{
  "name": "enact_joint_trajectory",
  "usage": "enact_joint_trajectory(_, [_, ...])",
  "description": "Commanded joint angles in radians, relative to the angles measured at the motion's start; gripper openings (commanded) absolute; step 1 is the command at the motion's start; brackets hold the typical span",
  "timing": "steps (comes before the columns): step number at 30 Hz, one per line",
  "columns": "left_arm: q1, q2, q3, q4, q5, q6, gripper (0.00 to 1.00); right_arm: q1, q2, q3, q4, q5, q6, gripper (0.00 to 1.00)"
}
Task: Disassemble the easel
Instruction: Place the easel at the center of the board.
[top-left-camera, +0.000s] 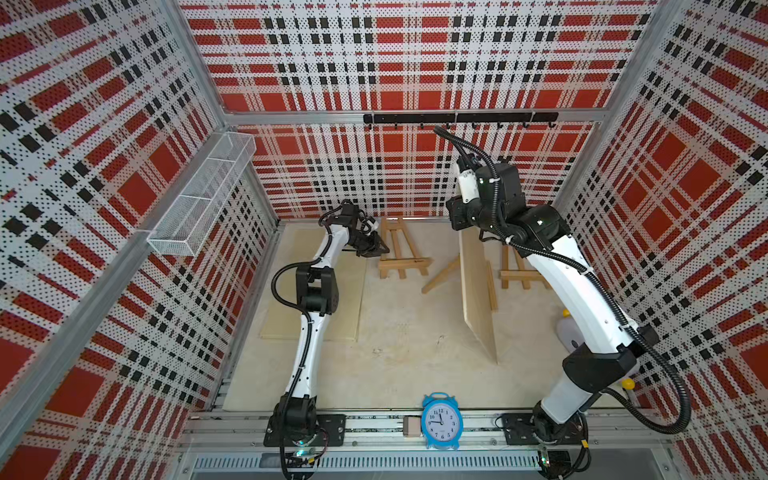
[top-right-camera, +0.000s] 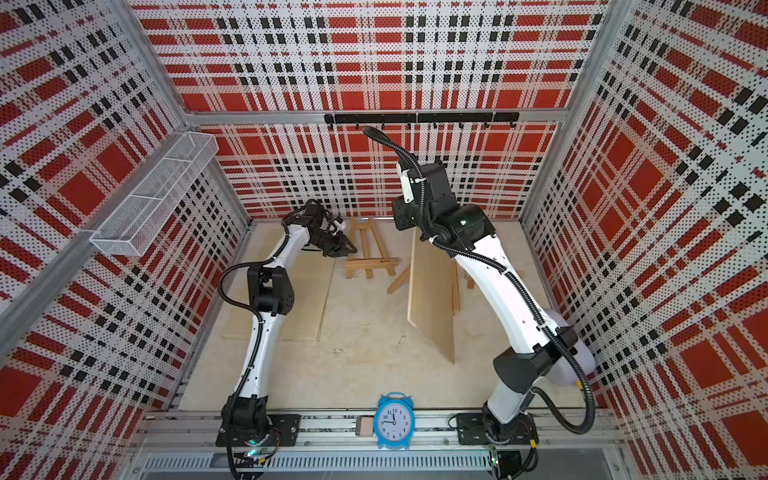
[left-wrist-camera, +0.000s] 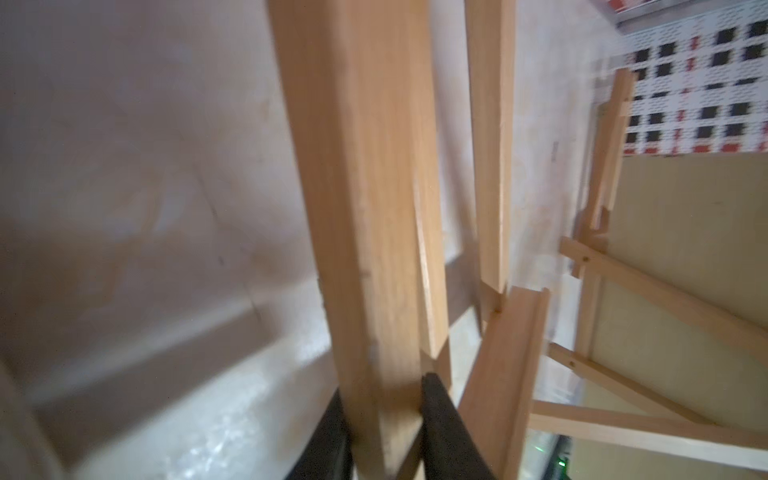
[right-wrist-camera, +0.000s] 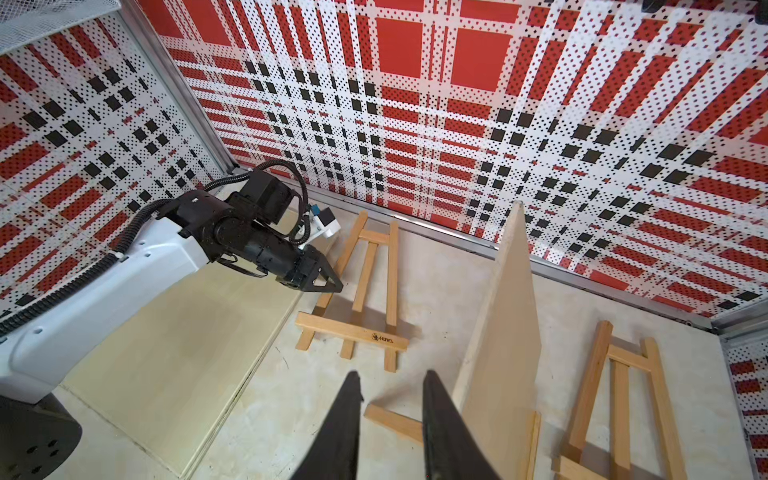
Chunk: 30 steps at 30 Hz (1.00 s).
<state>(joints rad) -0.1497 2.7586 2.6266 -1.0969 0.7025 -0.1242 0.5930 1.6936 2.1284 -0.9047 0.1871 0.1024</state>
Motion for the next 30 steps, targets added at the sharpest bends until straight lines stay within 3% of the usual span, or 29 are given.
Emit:
enact_joint_trajectory(1, [-0.031, 0.024, 0.028, 0.003, -0.163, 0.101, 0.31, -0.005, 0.009, 0.02, 0.012, 0.002, 0.013, 0.28])
enact_joint_trajectory(18, [-0.055, -0.027, 0.036, 0.101, -0.333, 0.123, 0.55, -0.004, 0.025, 0.019, 0.006, 0.009, 0.009, 0.29])
enact_joint_trajectory(23, [-0.063, -0.055, 0.034, 0.122, -0.364, 0.086, 0.54, -0.004, 0.005, -0.004, 0.021, 0.014, 0.014, 0.29])
enact_joint_trajectory(30, [-0.04, -0.243, -0.074, 0.223, -0.412, 0.003, 0.46, -0.049, -0.078, -0.097, 0.106, -0.047, 0.064, 0.29])
